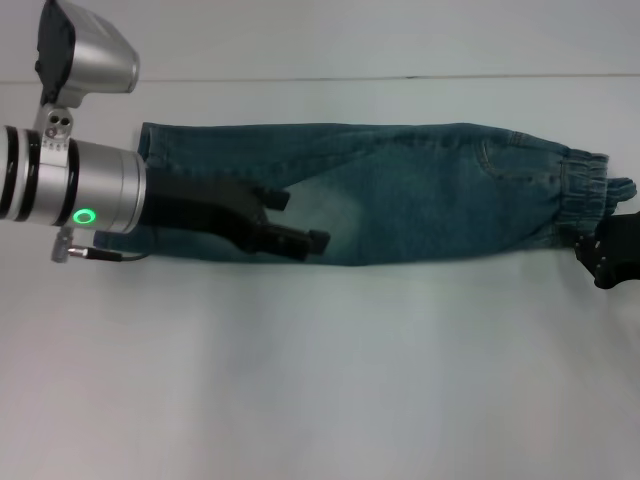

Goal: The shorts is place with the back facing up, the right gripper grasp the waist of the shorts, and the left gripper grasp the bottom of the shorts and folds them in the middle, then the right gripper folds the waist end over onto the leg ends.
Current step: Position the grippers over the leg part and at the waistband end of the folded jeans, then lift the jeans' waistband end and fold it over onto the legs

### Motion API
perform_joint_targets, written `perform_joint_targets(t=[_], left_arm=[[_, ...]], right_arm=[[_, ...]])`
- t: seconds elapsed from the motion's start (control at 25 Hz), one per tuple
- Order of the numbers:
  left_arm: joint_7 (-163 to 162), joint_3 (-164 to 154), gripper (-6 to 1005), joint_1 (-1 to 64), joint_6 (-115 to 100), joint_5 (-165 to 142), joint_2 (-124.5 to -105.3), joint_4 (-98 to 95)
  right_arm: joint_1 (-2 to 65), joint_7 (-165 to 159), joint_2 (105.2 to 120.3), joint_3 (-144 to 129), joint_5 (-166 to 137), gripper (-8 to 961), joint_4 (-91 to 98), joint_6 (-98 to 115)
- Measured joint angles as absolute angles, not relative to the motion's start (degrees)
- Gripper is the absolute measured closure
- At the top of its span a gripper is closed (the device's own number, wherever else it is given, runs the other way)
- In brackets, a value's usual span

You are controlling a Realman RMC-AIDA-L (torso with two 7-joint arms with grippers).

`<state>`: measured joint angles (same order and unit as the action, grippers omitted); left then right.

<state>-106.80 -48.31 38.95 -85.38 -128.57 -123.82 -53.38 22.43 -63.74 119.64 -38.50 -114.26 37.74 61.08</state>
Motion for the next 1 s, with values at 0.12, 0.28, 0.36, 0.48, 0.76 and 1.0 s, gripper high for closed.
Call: perform_joint_targets(t=[0.12,0.28,0.36,0.48,0.76,1.0], left_arm=[[-104.61,-49.23,131,38.73,-83.86,-125.41,-123.98,-52.05],[-101.64,-51.86,136,39.25,-79.80,-122.82,-124.16,-48.22],[-101.25,-52.65,139,39.34,-77.70,-122.16,-124.29,-47.33],[-99.36,-56.83,214,39.14,-66.67,-115.80,-124.56,-42.91],[-81.28,-69.29,582,41.24,-48.38,-91.20,-124.65,-29.39],[-68.80,-81.51,712,43.16,-41.88,-67.90,-124.63,-23.06]], right_arm=[[22.41,-63.74,119.68,-38.50,-114.17,797,38.06,61.61],[22.14,-64.17,119.74,-38.29,-114.10,868,39.51,63.75],[22.03,-64.45,119.76,-38.04,-114.08,882,40.17,64.51],[21.69,-65.38,119.86,-37.99,-114.08,895,41.81,64.88],[20.98,-68.87,119.99,-38.39,-114.33,895,46.63,67.71],[20.19,-72.47,120.15,-39.50,-114.35,894,50.70,69.98]])
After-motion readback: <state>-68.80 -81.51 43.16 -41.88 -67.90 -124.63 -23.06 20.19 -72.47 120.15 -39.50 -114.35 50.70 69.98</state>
